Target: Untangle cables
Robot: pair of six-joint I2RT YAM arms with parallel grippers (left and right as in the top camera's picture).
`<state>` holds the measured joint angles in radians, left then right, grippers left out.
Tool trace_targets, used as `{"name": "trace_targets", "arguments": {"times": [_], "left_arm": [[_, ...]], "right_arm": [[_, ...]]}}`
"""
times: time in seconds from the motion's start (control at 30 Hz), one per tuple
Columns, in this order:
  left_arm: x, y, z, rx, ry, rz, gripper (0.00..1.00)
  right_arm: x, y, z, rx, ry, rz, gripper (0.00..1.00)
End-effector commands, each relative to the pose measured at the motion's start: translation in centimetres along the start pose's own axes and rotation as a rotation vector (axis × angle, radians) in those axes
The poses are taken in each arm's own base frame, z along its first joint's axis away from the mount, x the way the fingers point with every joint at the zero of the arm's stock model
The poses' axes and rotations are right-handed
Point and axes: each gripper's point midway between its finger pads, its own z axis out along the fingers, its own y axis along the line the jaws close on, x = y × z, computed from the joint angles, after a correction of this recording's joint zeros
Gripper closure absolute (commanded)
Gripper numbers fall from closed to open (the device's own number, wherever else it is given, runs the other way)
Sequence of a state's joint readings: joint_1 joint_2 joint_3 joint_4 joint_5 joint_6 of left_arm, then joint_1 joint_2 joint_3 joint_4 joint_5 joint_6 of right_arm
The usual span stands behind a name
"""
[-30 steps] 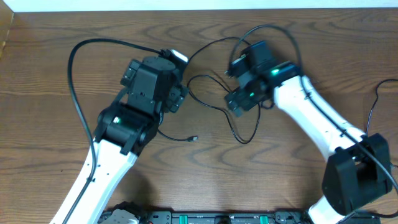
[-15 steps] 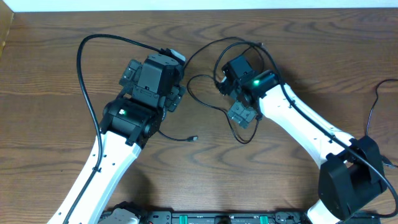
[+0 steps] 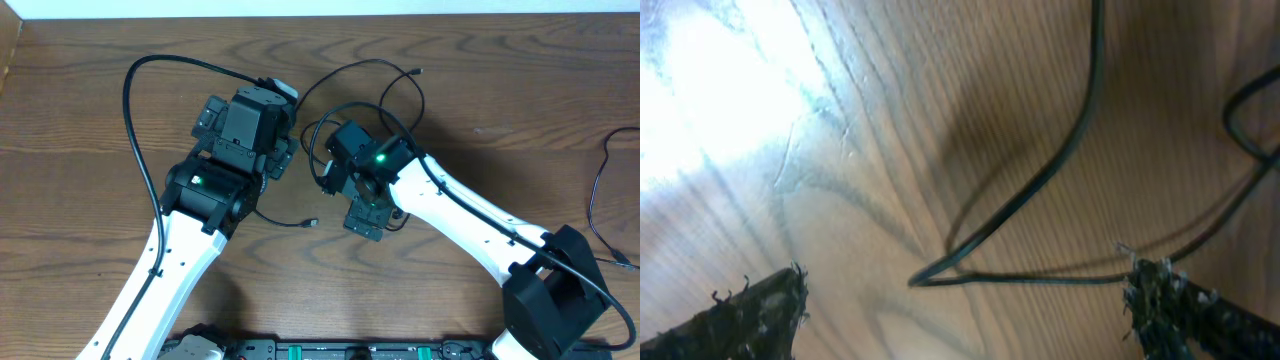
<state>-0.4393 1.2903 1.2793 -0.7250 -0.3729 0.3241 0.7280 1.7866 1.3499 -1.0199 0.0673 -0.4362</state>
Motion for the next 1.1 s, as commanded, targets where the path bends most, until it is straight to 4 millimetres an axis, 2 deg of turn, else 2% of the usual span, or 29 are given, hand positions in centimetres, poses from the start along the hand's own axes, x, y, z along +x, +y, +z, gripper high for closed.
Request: {"name": "trace_targets", "arguments": {"times": [0.0,0.13,0.27,0.6,0.87,1.07], "left_arm": [[-0.3,0.7,-0.4,-0.025,-0.009,-0.021,0.02],[-0.3,0.7,-0.4,-0.025,-0.009,-0.021,0.02],[-0.3,0.7,-0.4,-0.025,-0.009,-0.021,0.02],[-0.5,0.0,-0.4,0.015,-0.019,-0.02,0.02],[-0.5,0.0,-0.4,0.015,-0.019,-0.021,0.02],[-0.5,0.0,-0.4,0.015,-0.02,-0.02,0.02]], "right_arm": [[0.8,0.2,1.2,0.007,0.012,-0.004,0.01],[0.5,-0.8,3.1,0.079,-0.022,0.001,0.01],[-0.6,-1.3,4.4,0.117,-0.098,0.01,0.01],[-2.7,-5.9,5.2,0.34,-0.254,0.086,0.01],[-2.0,-9.9,4.8,0.391,-0.299,0.186,0.01],[-1.7,-10.6,6.3,0.329,-0.322,0.216,0.01]]}}
